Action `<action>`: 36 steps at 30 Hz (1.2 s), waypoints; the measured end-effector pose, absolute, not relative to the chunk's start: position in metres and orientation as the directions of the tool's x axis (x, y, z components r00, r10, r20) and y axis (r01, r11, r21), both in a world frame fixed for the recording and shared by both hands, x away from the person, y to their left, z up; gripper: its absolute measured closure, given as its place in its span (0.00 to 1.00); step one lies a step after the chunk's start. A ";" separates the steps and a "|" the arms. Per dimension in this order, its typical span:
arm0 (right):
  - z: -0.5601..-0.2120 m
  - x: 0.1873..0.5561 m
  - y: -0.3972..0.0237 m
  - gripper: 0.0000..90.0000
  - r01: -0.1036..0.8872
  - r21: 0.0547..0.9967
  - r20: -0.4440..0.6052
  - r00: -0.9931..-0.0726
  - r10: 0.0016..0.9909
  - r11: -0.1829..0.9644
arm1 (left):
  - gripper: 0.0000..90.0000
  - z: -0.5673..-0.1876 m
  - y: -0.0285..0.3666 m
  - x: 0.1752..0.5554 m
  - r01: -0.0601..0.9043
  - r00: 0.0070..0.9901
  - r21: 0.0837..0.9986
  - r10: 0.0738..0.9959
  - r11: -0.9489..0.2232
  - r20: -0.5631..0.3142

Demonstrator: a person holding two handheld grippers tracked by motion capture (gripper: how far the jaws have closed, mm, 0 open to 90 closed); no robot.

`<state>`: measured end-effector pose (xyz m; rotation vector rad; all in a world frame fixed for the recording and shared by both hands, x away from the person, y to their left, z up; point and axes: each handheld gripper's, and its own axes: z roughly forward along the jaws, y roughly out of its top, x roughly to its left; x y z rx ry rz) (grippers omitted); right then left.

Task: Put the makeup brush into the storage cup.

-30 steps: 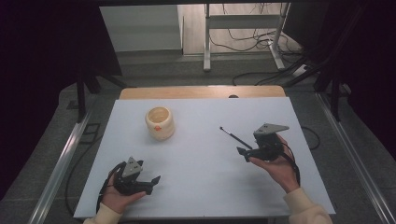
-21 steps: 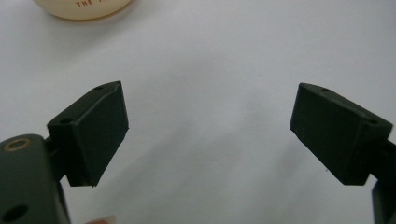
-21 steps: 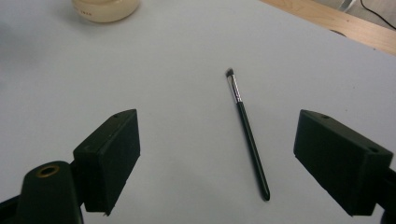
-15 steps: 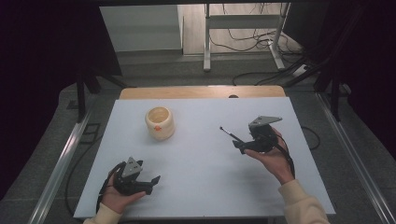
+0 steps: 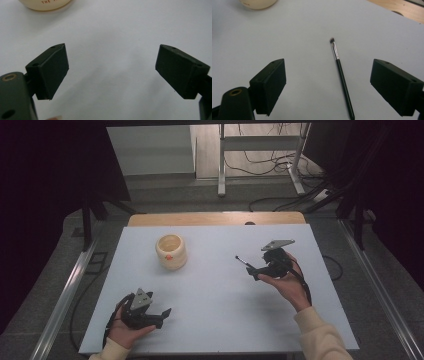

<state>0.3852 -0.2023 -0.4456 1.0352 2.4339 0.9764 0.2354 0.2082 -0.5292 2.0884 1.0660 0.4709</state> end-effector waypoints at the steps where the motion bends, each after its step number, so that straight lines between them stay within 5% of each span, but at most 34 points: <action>1: -0.447 0.386 -0.202 0.15 0.510 0.694 -0.028 -0.686 0.727 0.508 | 0.13 -0.529 0.208 0.235 0.539 0.589 0.747 0.808 -0.388 -0.006; 36: -0.464 0.444 -0.184 0.20 0.590 0.564 -0.016 -0.692 0.722 0.577 | 0.13 -0.529 0.207 0.235 0.533 0.596 0.745 0.803 -0.400 0.004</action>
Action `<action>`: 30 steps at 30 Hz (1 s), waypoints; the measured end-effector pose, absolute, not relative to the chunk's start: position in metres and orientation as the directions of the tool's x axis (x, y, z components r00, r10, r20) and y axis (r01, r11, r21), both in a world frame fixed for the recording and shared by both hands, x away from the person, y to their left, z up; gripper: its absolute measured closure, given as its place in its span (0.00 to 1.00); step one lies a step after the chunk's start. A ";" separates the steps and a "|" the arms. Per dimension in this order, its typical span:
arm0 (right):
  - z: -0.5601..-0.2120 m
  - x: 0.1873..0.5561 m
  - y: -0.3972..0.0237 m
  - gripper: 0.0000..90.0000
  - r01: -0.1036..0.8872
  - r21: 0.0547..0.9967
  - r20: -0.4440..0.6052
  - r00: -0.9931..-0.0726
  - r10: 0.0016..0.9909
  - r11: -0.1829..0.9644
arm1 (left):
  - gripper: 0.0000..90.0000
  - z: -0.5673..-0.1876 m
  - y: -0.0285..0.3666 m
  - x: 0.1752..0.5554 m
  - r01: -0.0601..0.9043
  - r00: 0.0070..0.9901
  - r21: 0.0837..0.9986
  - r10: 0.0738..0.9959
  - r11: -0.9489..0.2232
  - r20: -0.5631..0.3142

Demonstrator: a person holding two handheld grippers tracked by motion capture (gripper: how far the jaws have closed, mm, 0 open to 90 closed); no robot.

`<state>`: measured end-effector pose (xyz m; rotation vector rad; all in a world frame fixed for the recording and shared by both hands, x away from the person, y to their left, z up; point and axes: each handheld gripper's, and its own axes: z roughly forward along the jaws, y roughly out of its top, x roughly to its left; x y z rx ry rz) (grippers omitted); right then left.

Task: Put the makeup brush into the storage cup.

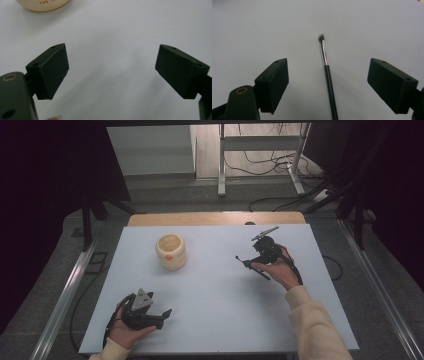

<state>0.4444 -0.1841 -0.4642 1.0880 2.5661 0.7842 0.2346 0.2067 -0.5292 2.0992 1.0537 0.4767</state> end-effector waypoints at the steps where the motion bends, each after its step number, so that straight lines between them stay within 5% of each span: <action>1: -0.465 0.446 -0.183 0.20 0.594 0.558 -0.013 -0.692 0.722 0.580 | 0.13 -0.529 0.207 0.235 0.533 0.596 0.746 0.803 -0.400 0.004; 30: -0.493 0.473 -0.161 0.24 0.648 0.412 -0.030 -0.693 0.720 0.640 | 0.13 -0.529 0.209 0.235 0.532 0.596 0.747 0.803 -0.399 0.005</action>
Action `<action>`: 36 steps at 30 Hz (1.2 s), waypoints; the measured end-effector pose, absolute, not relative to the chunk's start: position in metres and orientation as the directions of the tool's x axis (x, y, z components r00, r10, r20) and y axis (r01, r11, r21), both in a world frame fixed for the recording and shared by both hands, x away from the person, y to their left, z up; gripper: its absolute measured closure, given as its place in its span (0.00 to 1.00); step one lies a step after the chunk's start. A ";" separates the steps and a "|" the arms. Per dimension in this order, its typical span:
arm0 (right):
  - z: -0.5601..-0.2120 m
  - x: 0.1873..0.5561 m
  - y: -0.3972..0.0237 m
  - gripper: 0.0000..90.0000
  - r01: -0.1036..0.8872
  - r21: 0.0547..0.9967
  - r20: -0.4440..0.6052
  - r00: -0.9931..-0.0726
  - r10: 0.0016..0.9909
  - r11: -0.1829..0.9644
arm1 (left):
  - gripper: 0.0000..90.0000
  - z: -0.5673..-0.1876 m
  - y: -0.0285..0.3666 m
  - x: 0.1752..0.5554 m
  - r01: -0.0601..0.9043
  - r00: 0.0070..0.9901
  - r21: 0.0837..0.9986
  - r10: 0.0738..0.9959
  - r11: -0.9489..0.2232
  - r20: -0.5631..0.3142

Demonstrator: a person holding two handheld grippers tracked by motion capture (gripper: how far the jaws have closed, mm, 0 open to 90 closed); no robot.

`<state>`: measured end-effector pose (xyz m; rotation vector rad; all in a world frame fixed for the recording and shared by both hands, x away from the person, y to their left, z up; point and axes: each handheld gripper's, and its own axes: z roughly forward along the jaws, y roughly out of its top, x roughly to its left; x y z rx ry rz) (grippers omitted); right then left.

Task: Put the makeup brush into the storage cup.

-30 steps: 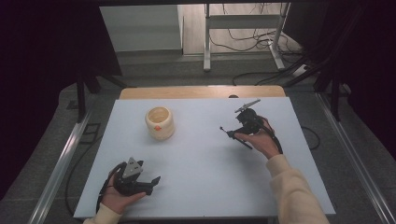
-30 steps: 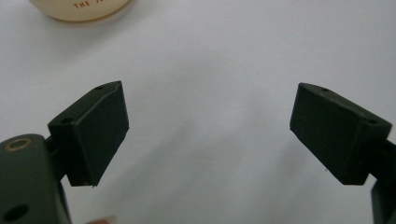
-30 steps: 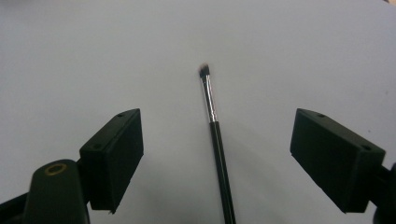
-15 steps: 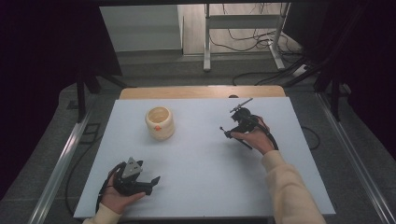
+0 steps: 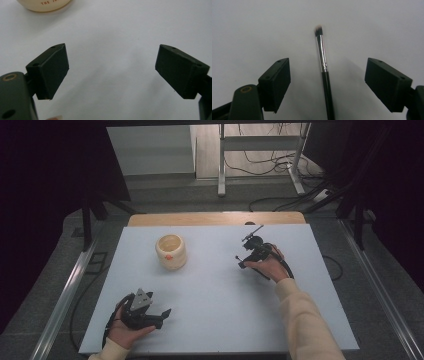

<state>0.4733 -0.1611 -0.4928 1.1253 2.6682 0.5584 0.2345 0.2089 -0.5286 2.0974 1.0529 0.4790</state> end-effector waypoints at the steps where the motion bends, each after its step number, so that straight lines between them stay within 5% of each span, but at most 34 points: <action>1: -0.494 0.474 -0.161 0.25 0.649 0.406 -0.036 -0.692 0.721 0.643 | 0.13 -0.529 0.209 0.234 0.532 0.596 0.747 0.803 -0.399 0.005; 8: -0.497 0.474 -0.158 0.45 0.634 0.391 -0.060 -0.706 0.706 0.667 | 0.13 -0.529 0.210 0.235 0.532 0.595 0.747 0.804 -0.398 0.005; 17: -0.499 0.476 -0.159 0.54 0.659 0.350 -0.028 -0.703 0.711 0.665 | 0.13 -0.528 0.210 0.235 0.531 0.595 0.747 0.804 -0.399 0.006; 29: -0.495 0.477 -0.153 0.93 0.663 0.278 -0.022 -0.719 0.695 0.695 | 0.13 -0.528 0.209 0.234 0.530 0.595 0.747 0.804 -0.400 0.009; 36: -0.495 0.476 -0.152 0.93 0.642 0.276 -0.032 -0.738 0.674 0.715 | 0.13 -0.528 0.210 0.234 0.529 0.595 0.748 0.804 -0.401 0.010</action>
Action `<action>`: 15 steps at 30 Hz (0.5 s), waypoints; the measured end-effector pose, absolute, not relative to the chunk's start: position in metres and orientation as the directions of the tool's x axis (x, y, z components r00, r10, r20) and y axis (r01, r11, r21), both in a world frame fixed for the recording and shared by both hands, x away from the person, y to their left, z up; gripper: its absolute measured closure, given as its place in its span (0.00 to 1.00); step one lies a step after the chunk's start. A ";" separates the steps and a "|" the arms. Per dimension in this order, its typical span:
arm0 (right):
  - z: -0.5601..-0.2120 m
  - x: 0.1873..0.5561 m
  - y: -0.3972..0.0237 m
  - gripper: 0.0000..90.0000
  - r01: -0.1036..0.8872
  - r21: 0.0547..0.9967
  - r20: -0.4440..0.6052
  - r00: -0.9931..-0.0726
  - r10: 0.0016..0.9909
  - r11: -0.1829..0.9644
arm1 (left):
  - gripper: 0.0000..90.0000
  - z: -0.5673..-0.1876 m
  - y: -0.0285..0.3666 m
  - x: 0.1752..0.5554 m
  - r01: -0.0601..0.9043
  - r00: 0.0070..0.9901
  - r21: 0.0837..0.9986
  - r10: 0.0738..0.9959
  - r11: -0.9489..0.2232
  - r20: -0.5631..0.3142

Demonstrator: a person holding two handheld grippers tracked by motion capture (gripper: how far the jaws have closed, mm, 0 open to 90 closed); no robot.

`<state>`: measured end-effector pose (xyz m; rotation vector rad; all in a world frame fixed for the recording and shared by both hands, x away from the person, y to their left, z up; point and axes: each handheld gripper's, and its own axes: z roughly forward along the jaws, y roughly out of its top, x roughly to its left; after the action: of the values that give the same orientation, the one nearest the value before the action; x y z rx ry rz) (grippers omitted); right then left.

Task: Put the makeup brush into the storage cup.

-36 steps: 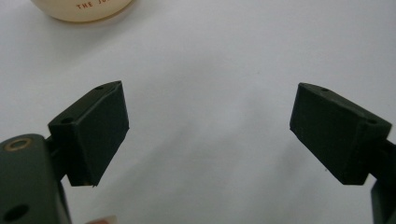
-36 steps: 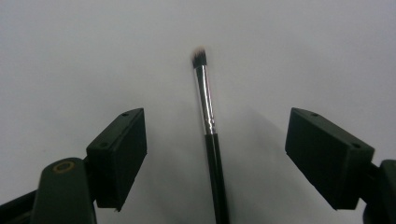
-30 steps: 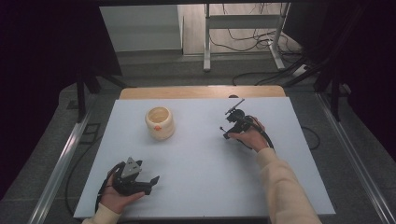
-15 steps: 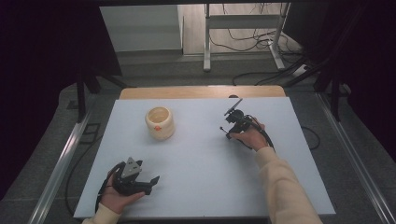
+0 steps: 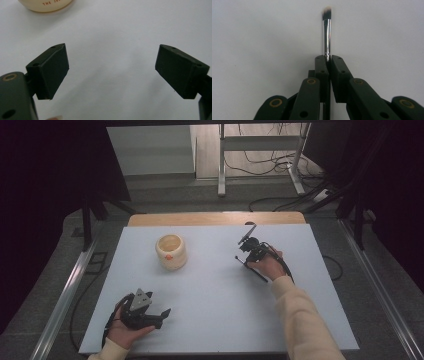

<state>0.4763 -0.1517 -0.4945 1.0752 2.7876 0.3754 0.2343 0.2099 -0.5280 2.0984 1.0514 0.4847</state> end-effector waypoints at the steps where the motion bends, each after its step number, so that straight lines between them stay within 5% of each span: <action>1: -0.494 0.476 -0.152 0.94 0.641 0.277 -0.031 -0.738 0.674 0.716 | 0.13 -0.528 0.210 0.234 0.530 0.594 0.748 0.804 -0.400 0.009; 15: -0.459 0.463 -0.160 0.94 0.586 0.399 -0.018 -0.765 0.644 0.706 | 0.13 -0.528 0.210 0.234 0.529 0.595 0.748 0.804 -0.401 0.011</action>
<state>0.4629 -0.1603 -0.4592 1.0006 2.7559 0.5638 0.2343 0.2095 -0.5278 2.0982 1.0510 0.4862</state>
